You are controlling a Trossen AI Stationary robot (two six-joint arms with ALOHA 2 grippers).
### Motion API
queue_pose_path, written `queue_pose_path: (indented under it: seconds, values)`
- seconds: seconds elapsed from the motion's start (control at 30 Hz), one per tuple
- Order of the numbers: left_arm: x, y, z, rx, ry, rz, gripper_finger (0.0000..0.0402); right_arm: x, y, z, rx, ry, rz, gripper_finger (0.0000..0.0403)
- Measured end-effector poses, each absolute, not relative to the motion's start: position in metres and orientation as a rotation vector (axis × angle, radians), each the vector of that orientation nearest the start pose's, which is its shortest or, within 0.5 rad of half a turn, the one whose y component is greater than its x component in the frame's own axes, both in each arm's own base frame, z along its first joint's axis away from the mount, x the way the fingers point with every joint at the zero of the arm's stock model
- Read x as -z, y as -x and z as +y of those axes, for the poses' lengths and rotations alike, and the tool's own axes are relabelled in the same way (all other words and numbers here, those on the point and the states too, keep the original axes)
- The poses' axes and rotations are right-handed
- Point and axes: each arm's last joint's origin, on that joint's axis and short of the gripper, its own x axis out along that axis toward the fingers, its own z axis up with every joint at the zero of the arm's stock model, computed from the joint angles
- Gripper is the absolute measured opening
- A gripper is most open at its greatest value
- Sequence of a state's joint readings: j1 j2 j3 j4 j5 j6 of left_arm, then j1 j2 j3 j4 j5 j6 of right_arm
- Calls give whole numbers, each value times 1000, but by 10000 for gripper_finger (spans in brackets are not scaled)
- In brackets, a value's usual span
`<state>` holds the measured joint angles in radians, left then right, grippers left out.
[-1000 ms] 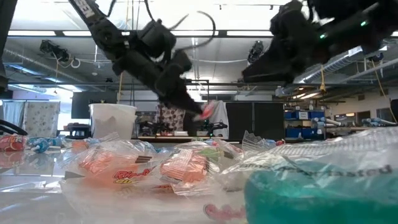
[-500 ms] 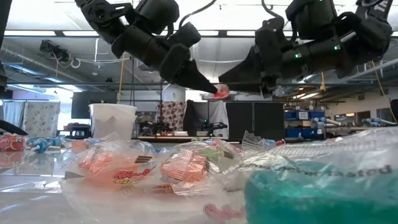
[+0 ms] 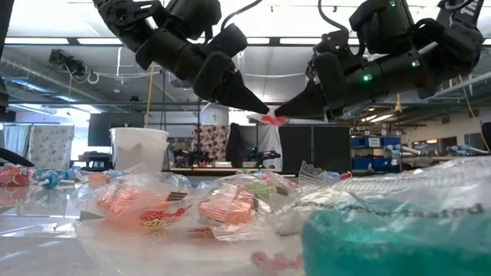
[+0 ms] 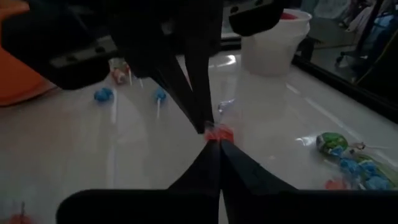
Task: Sort candy by brand, put in halloween buckets
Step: Put the orange candy into the right orange bucket
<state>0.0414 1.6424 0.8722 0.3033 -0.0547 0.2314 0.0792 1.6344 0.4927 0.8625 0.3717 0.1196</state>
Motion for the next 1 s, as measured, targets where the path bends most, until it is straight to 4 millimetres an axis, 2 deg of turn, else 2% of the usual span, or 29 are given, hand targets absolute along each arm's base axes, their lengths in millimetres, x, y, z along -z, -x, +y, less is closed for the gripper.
queue_pose_path:
  seconds: [0.13,0.2,0.37,0.47,0.6,0.7,0.83,1.0]
  values:
    - [-197,-343,15,-48,-228,464,7,-141,-284,14,303,-42,274,7]
    - [-198,-343,17,-108,-225,464,18,-142,-283,18,306,-6,283,6]
    - [-192,-338,24,-203,-237,553,79,-152,-271,23,328,50,368,4]
    - [-189,-336,30,-226,-209,585,121,-169,-257,26,288,5,411,3]
    - [-188,-335,39,-260,-172,593,158,-206,-237,33,155,-105,496,4]
    - [-188,-334,44,-280,-150,591,164,-236,-221,40,55,-142,535,4]
    - [-188,-334,46,-286,-148,590,166,-265,-198,48,-58,-228,648,5]
    - [-189,-335,46,-287,-148,582,166,-286,-172,59,-211,-559,875,5]
